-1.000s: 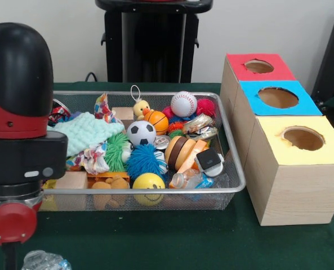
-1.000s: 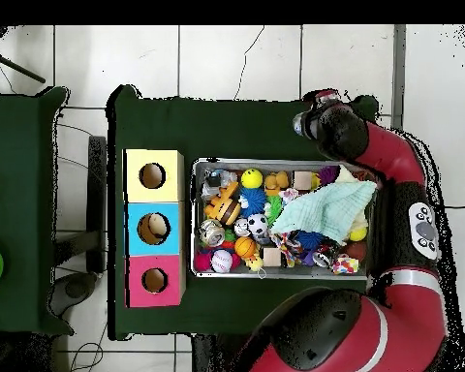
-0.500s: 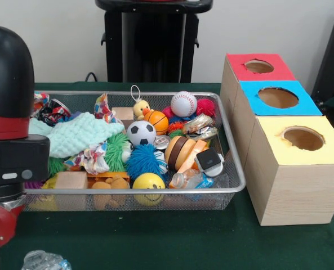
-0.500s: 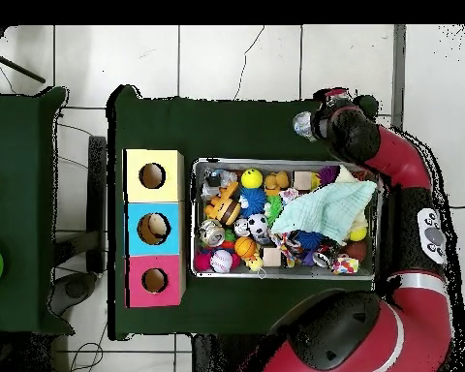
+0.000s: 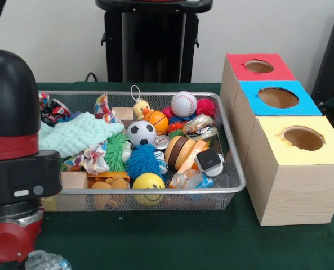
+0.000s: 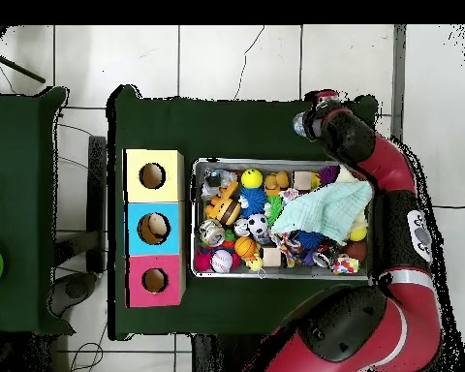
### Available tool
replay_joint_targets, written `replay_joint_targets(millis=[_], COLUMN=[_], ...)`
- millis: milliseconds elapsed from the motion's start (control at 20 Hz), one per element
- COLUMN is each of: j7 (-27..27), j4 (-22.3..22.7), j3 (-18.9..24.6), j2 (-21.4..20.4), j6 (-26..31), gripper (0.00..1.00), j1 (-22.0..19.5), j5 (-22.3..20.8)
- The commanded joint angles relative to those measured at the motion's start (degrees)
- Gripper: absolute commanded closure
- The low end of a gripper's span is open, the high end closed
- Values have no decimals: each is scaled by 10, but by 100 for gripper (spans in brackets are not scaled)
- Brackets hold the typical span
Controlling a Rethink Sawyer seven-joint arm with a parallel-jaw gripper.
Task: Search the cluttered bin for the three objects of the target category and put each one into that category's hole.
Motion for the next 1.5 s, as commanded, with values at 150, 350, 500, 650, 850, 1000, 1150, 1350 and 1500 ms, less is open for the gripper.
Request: replay_joint_targets(millis=[150, 350, 500, 650, 850, 1000, 1150, 1350, 1500], j7=[-68, -20, -7, 6, 7, -2, -21, -46, -58], j4=[40, 32, 40, 36, 25, 25, 21, -6, -24], j3=[78, 34, 13, -6, -23, -36, -47, -63, -71], j2=[48, 44, 38, 32, 27, 20, 18, 23, 26], j6=[109, 132, 149, 174, 194, 197, 177, 150, 140], gripper=[100, 100, 100, 100, 100, 100, 100, 100, 100], j1=[-6, 16, 20, 28, 34, 34, 30, 33, 34], j5=[44, 44, 43, 40, 31, 20, 3, -21, -39])
